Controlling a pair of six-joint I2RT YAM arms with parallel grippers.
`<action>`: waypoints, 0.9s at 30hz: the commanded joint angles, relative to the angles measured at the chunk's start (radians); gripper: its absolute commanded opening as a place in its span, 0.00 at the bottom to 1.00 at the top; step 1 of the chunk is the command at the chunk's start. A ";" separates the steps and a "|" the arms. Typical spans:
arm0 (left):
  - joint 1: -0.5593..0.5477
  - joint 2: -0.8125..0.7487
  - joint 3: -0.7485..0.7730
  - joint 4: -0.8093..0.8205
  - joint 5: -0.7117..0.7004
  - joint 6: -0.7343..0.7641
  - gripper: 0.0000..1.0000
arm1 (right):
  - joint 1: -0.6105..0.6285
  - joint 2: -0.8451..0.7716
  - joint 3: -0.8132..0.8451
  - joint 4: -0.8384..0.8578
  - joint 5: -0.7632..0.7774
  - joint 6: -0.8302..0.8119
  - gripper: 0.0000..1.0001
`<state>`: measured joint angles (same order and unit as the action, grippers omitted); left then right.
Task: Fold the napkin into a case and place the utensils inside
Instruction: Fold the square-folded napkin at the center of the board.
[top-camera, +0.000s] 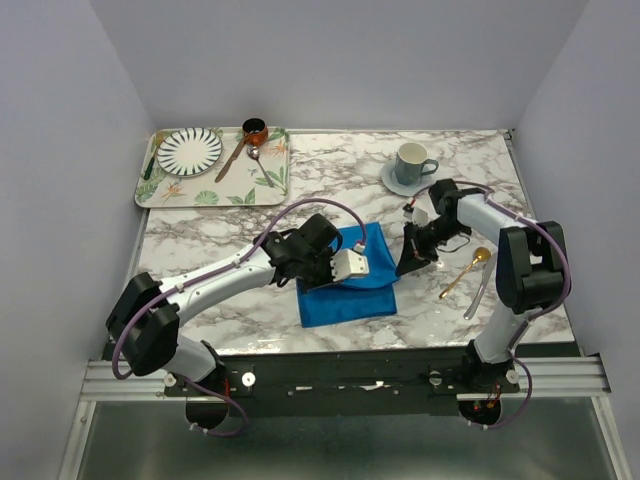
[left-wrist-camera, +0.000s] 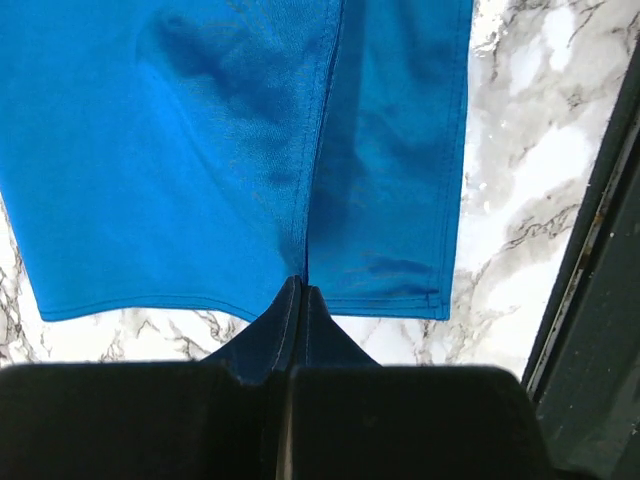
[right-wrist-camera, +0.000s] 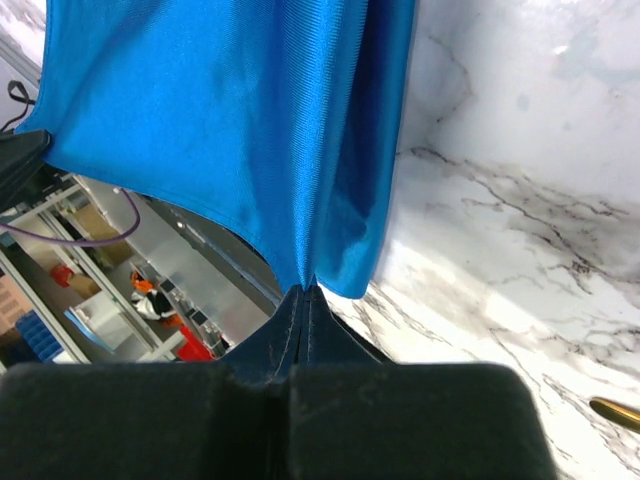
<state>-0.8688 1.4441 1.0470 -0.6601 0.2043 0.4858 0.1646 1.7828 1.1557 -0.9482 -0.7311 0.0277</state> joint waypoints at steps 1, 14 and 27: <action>-0.021 -0.031 -0.016 -0.027 0.047 -0.010 0.00 | 0.006 -0.037 -0.030 -0.050 -0.019 -0.051 0.01; 0.011 0.129 -0.094 0.083 0.024 -0.032 0.00 | 0.052 0.134 0.010 0.061 -0.018 0.014 0.01; 0.174 0.285 -0.001 0.131 0.040 -0.043 0.00 | 0.049 0.333 0.321 0.051 0.099 0.023 0.01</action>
<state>-0.7464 1.6752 0.9989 -0.5465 0.2375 0.4419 0.2161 2.0678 1.3426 -0.9054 -0.6903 0.0513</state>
